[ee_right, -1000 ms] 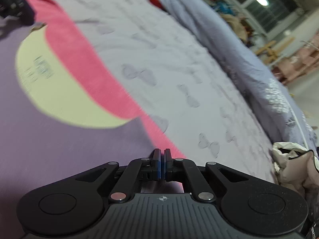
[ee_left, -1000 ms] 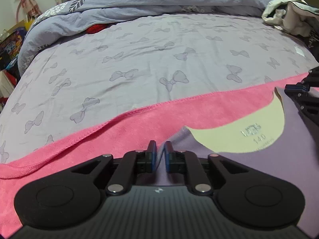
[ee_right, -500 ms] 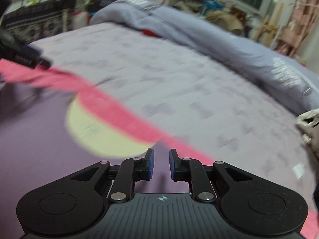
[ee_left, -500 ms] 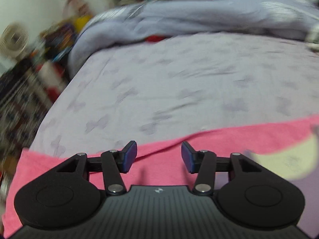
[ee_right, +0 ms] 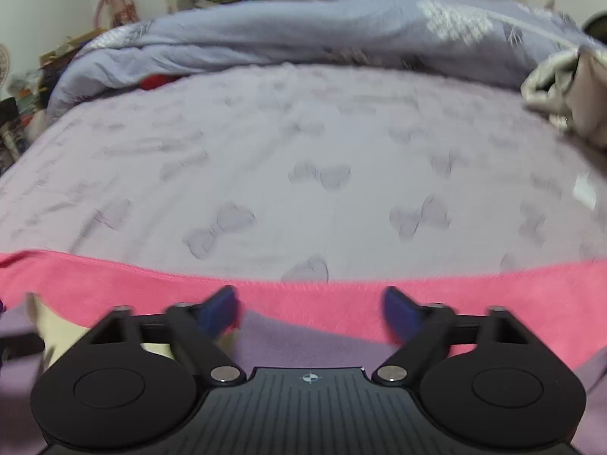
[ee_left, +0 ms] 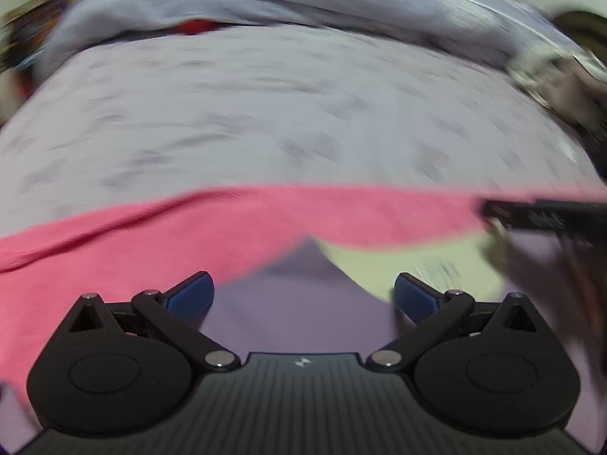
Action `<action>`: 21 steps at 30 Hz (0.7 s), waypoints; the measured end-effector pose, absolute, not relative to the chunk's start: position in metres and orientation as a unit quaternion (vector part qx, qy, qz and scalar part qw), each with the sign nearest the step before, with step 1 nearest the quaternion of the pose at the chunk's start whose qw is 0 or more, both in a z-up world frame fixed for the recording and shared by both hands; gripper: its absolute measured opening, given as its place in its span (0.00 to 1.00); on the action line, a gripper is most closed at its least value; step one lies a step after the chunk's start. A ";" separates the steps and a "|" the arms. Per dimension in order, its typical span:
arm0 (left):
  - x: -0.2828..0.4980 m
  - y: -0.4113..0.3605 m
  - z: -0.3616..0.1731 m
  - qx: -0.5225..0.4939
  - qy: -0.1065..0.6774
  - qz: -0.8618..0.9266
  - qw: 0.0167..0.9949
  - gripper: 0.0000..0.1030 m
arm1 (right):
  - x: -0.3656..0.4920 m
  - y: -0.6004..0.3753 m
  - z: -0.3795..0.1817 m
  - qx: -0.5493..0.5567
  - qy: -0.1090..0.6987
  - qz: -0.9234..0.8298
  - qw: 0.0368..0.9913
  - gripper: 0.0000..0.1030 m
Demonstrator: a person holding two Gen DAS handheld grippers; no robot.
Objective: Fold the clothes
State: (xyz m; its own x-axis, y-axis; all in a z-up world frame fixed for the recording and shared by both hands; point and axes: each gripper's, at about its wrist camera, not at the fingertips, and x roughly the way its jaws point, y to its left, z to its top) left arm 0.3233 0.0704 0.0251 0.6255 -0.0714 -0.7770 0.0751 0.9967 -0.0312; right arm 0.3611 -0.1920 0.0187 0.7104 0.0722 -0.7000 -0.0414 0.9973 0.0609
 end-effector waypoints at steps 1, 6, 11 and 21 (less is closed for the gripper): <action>0.318 0.071 0.032 0.014 0.425 -0.033 0.904 0.97 | 0.350 -0.195 0.028 0.021 0.359 0.045 0.932 0.77; 0.234 0.057 0.070 0.022 0.351 -0.111 0.929 0.98 | 0.262 -0.206 0.066 0.024 0.330 0.105 0.938 0.87; 0.176 0.009 0.029 0.085 0.415 -0.167 0.890 1.00 | 0.190 -0.179 0.026 -0.052 0.407 0.181 0.894 0.82; 0.117 0.037 0.007 0.100 0.404 -0.163 0.894 1.00 | 0.118 -0.225 0.008 -0.100 0.401 0.216 0.885 0.92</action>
State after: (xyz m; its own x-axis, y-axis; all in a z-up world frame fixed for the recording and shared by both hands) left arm 0.1172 0.0371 0.0071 0.6199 -0.2116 -0.7556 0.3727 0.9268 0.0462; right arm 0.1178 -0.2254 0.0078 0.5857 0.3015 -0.7523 -0.4625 0.8866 -0.0048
